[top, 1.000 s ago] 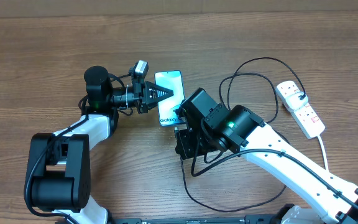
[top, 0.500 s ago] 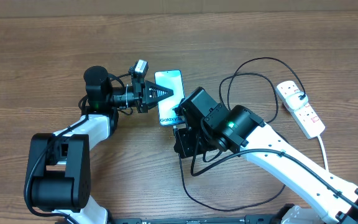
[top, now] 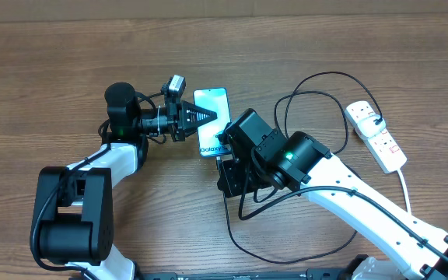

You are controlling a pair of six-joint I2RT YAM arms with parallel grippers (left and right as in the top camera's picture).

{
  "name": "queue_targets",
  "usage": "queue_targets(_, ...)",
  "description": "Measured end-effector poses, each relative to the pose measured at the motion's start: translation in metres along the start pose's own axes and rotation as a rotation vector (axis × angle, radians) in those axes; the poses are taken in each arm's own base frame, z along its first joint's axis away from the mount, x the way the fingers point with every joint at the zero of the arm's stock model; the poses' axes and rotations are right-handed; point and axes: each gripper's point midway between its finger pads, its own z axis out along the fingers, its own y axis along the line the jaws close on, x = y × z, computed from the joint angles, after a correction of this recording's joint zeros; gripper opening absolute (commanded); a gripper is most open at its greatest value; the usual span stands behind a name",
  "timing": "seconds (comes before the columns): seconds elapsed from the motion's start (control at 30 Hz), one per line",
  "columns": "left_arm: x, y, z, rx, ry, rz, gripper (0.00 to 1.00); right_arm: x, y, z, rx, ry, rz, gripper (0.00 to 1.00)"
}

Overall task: Plug charger to phone and switch on socket
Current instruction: 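Push the USB-C plug up into the phone's charging port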

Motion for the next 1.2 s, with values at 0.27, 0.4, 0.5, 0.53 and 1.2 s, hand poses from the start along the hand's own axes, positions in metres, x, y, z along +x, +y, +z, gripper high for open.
queue_targets(0.27, 0.0006, -0.0001, 0.0, 0.001, 0.004, 0.0, 0.04, -0.0013, 0.0009, 0.0, -0.004, -0.005, -0.003, 0.04)
queue_targets(0.4, 0.0016, -0.0003, 0.0, 0.002, 0.009, 0.0, 0.04, -0.0018, 0.0011, 0.0, -0.004, -0.007, -0.003, 0.04)
queue_targets(0.5, 0.0019, -0.0003, 0.0, 0.002, 0.011, 0.0, 0.04, -0.0018, 0.0011, 0.0, -0.004, -0.007, -0.003, 0.04)
queue_targets(0.53, 0.0019, -0.0003, 0.0, 0.002, 0.011, 0.0, 0.04, -0.0019, 0.001, 0.0, -0.004, -0.008, -0.003, 0.04)
queue_targets(1.2, 0.0026, -0.0004, 0.0, 0.002, 0.015, 0.002, 0.04, -0.0019, -0.0026, 0.008, 0.008, 0.013, 0.014, 0.04)
